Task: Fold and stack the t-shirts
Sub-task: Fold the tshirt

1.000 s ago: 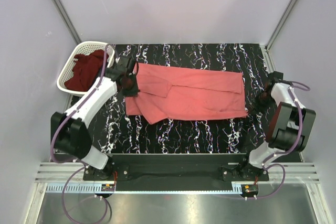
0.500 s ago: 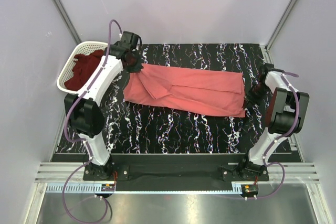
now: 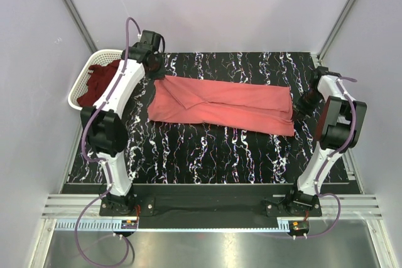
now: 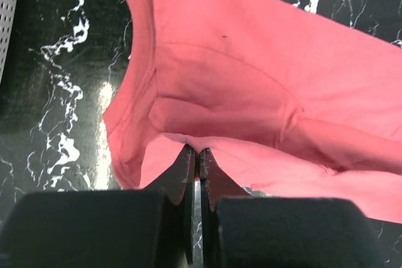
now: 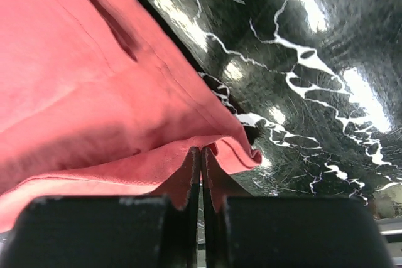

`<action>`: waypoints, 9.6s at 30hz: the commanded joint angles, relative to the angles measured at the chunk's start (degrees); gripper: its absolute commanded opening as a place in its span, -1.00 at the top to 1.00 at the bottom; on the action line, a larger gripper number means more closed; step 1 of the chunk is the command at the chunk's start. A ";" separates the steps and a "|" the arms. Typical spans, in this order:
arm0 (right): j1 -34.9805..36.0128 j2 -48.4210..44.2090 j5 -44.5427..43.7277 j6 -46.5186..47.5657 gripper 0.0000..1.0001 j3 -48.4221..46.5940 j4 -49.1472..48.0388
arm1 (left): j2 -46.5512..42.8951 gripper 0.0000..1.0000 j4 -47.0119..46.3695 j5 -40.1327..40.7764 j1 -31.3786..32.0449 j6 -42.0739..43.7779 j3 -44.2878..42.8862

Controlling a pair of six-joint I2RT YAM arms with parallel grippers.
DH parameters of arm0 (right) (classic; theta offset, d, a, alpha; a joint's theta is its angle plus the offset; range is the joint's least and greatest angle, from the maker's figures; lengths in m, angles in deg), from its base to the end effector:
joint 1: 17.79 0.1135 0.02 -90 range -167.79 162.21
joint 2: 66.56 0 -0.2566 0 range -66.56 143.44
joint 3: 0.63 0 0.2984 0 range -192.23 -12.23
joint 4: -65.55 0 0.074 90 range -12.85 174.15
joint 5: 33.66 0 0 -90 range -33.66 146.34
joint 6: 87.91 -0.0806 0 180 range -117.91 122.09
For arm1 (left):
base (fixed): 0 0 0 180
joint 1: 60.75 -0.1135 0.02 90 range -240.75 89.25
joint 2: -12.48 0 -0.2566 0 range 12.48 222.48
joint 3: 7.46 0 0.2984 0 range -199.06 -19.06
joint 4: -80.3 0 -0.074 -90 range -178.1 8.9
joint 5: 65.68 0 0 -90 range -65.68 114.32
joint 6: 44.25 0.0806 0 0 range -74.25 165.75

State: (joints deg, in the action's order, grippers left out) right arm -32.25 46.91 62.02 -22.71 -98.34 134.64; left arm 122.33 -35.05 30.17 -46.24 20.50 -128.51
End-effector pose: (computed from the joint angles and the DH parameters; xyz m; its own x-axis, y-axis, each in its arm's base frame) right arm 0.4118 -0.0980 0.1142 -0.7749 0.6309 -0.0401 0.6223 0.7724 0.1271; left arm 0.4780 -0.1152 0.2890 -0.7847 -0.2353 -0.5736 -0.1595 0.9707 -0.1800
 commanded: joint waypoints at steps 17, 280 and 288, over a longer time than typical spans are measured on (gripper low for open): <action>0.13 8.61 0.30 -0.25 1.00 -12.59 2.71 | 8.72 1.00 -3.40 -2.24 -1.93 1.17 -9.38; 39.16 8.26 6.01 41.59 -0.98 -3.11 -22.69 | 31.48 -0.98 19.21 0.57 2.02 -47.27 -17.02; 39.68 9.66 10.51 26.06 -0.93 -1.87 -16.73 | 34.47 -0.83 13.40 -2.50 0.88 -34.97 -20.36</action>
State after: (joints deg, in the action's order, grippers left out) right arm 6.55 54.73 68.46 12.94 -102.19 112.13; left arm 154.48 -15.16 28.77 -44.34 -22.02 -146.72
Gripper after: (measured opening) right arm 0.974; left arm 0.935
